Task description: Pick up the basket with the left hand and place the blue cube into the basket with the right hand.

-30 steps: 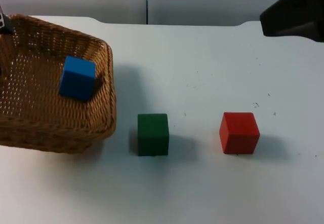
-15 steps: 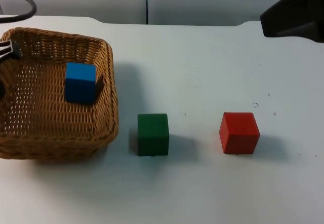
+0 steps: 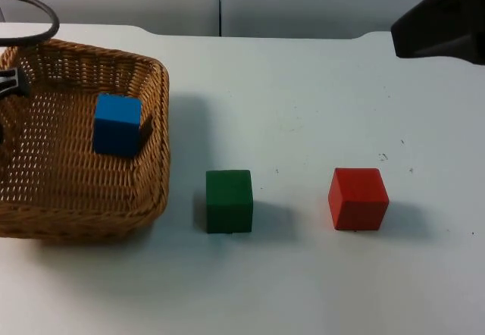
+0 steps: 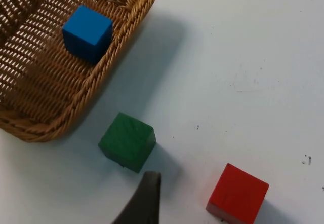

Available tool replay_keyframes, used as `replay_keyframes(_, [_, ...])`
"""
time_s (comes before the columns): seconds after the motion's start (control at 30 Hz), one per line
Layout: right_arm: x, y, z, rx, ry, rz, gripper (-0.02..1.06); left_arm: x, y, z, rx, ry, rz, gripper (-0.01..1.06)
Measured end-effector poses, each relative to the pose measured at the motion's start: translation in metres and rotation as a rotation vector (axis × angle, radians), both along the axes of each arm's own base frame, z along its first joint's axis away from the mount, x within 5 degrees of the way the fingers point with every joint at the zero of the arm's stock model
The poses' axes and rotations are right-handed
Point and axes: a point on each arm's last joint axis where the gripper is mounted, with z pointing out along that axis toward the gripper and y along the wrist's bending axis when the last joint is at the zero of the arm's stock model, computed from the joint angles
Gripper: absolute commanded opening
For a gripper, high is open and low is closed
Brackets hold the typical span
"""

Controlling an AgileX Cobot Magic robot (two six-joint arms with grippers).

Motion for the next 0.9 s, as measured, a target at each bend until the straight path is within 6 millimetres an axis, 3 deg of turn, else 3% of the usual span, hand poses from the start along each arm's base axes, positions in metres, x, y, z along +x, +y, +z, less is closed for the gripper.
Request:
replay_keyframes(0.77, [-0.0002,-0.0002,-0.0004,-0.003,0.005,-0.001,0.91,-0.0004,0.0017,-0.0005,0.054,-0.004,-0.055,0.04])
replay_keyframes(0.83, [-0.0003,-0.0003,-0.0005,-0.005,0.006,-0.001,0.91,-0.0004,0.0017,-0.0005,0.055,-0.004,-0.056,0.17])
replay_keyframes(0.9, [-0.0003,-0.0003,-0.0005,-0.005,0.006,-0.001,0.91,-0.0004,0.0017,-0.0005,0.055,-0.004,-0.056,0.46])
